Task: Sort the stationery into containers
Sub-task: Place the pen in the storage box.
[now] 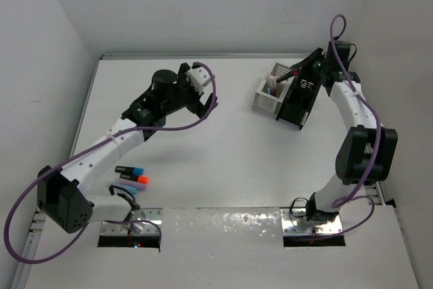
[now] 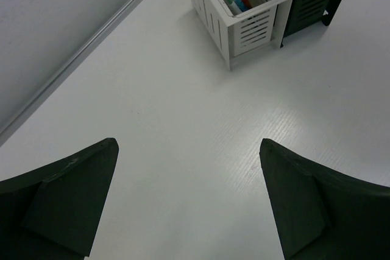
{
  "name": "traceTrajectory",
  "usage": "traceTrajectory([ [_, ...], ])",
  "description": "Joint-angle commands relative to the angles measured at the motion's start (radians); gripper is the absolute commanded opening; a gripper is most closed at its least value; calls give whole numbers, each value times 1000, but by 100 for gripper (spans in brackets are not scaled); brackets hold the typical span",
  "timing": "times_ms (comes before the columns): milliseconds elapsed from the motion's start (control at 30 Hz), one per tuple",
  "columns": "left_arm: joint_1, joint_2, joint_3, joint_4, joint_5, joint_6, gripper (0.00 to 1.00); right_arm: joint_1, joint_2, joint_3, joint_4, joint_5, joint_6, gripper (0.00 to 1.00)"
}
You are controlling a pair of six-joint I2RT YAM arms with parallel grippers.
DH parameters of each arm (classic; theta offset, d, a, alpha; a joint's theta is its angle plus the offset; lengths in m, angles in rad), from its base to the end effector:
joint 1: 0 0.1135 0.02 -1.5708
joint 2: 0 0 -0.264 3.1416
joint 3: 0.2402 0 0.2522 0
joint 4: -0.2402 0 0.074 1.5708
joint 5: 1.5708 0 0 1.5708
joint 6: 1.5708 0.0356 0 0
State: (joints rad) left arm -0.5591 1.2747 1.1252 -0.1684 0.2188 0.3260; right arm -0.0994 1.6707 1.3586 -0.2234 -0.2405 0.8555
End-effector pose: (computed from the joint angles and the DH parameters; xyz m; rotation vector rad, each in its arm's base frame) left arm 0.2480 -0.1643 0.3549 0.9458 1.6447 -0.3655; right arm 0.3902 -0.0304 0.3027 0.8623 1.9907 0.6979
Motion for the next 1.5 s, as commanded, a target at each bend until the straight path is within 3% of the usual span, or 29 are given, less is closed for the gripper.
traceTrajectory([
  [0,14,-37,-8,47,-1,-21,100,-14,-25,31,7,36,-32,0],
  [500,14,-40,-7,56,2,-21,100,-23,-57,2,10,41,-42,0],
  [633,14,-41,-7,52,2,-19,100,-3,-86,53,-18,195,-143,0],
  [867,11,-43,-4,53,2,-19,100,92,-115,-3,139,577,-495,0],
  [1167,14,-78,-41,64,-19,-15,100,188,-34,-1,332,745,-691,0],
  [1467,30,-115,-82,75,-55,-27,100,170,107,34,283,767,-684,0],
])
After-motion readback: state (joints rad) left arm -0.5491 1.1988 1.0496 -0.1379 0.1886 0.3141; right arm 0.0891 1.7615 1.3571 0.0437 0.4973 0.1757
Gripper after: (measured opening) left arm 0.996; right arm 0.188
